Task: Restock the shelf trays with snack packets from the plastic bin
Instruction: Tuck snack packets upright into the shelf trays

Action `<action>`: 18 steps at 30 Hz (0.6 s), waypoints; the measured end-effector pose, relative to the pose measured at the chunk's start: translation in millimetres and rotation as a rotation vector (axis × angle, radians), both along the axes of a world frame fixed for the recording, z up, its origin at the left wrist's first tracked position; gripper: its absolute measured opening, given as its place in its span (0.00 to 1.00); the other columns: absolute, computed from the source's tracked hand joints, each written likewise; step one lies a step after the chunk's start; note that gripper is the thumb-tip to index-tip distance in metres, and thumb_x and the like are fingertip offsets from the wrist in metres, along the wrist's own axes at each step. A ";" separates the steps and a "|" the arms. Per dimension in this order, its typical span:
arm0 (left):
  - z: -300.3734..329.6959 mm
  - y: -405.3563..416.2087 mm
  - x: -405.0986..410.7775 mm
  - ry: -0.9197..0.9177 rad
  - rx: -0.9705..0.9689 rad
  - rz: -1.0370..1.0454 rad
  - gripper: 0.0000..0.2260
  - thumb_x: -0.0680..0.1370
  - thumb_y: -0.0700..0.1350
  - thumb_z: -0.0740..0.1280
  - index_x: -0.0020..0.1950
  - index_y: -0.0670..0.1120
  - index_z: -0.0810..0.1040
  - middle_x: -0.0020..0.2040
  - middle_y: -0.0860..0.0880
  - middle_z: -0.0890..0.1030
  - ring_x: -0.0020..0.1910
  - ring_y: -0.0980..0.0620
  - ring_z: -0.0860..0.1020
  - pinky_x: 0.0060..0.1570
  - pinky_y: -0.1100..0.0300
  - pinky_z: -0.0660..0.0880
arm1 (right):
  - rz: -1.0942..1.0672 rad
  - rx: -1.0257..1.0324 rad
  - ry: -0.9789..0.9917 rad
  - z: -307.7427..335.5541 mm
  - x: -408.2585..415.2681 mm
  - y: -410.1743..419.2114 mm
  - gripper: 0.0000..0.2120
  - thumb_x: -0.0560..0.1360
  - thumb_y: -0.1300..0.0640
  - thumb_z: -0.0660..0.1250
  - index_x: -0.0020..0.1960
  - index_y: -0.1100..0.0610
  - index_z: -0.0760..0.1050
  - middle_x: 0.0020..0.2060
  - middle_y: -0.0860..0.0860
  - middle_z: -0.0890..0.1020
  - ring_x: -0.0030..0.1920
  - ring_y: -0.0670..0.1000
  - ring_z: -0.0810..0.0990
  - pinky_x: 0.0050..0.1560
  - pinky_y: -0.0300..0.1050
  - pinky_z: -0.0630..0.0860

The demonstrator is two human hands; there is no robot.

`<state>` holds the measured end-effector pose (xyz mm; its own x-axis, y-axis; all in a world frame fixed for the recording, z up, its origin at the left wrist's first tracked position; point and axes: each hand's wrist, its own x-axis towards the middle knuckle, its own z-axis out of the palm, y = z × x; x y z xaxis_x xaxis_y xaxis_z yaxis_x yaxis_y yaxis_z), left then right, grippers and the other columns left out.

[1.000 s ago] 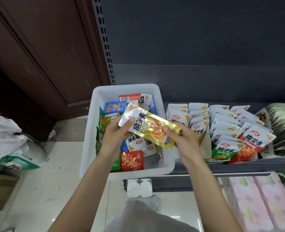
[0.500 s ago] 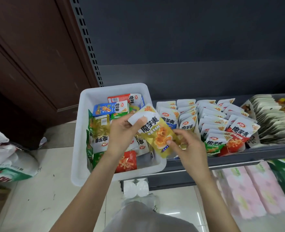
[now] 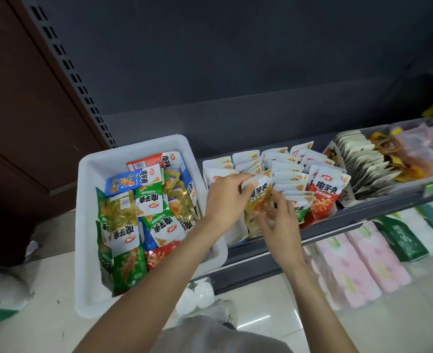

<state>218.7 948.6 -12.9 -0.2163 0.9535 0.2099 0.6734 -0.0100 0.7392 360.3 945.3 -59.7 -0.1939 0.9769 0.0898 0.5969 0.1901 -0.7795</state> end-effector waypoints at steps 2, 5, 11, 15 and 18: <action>-11.1 6.5 4.0 0.020 -0.036 -0.037 0.09 0.79 0.46 0.63 0.54 0.49 0.82 0.47 0.48 0.83 0.45 0.49 0.79 0.43 0.58 0.73 | 0.001 -0.002 -0.026 -2.2 -2.5 2.2 0.28 0.76 0.58 0.67 0.73 0.55 0.61 0.63 0.53 0.70 0.60 0.53 0.76 0.59 0.51 0.75; -26.8 11.8 5.1 0.030 -0.044 -0.086 0.10 0.78 0.44 0.65 0.58 0.49 0.81 0.51 0.50 0.79 0.49 0.51 0.77 0.48 0.57 0.74 | 0.036 0.056 -0.086 -3.7 -6.7 4.5 0.25 0.75 0.61 0.67 0.70 0.58 0.64 0.61 0.56 0.73 0.56 0.55 0.77 0.53 0.47 0.75; -32.8 7.5 -10.5 0.112 0.099 -0.167 0.12 0.77 0.46 0.68 0.60 0.50 0.79 0.47 0.53 0.75 0.44 0.58 0.75 0.45 0.59 0.77 | 0.100 0.008 -0.110 -10.8 -11.3 6.8 0.27 0.76 0.60 0.66 0.72 0.57 0.61 0.66 0.56 0.72 0.58 0.55 0.77 0.52 0.45 0.74; -36.3 -21.7 -46.2 0.200 0.279 -0.045 0.12 0.78 0.48 0.63 0.58 0.47 0.80 0.48 0.51 0.80 0.47 0.55 0.77 0.47 0.64 0.74 | 0.087 0.096 -0.125 -1.9 -13.3 -0.6 0.23 0.76 0.60 0.65 0.70 0.54 0.64 0.64 0.54 0.74 0.53 0.53 0.79 0.47 0.43 0.75; -44.9 -58.6 -87.8 0.248 0.250 0.029 0.11 0.78 0.47 0.63 0.56 0.47 0.80 0.46 0.51 0.81 0.44 0.56 0.76 0.47 0.62 0.74 | 0.160 0.205 -0.028 17.0 -27.2 -12.7 0.17 0.76 0.63 0.65 0.64 0.55 0.71 0.54 0.47 0.77 0.50 0.45 0.77 0.47 0.46 0.78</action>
<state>130.9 890.0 -57.8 -0.1556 0.8602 0.4857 0.8351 -0.1481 0.5299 333.1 932.6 -42.7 -0.3494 0.8956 0.2753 0.5676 0.4361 -0.6983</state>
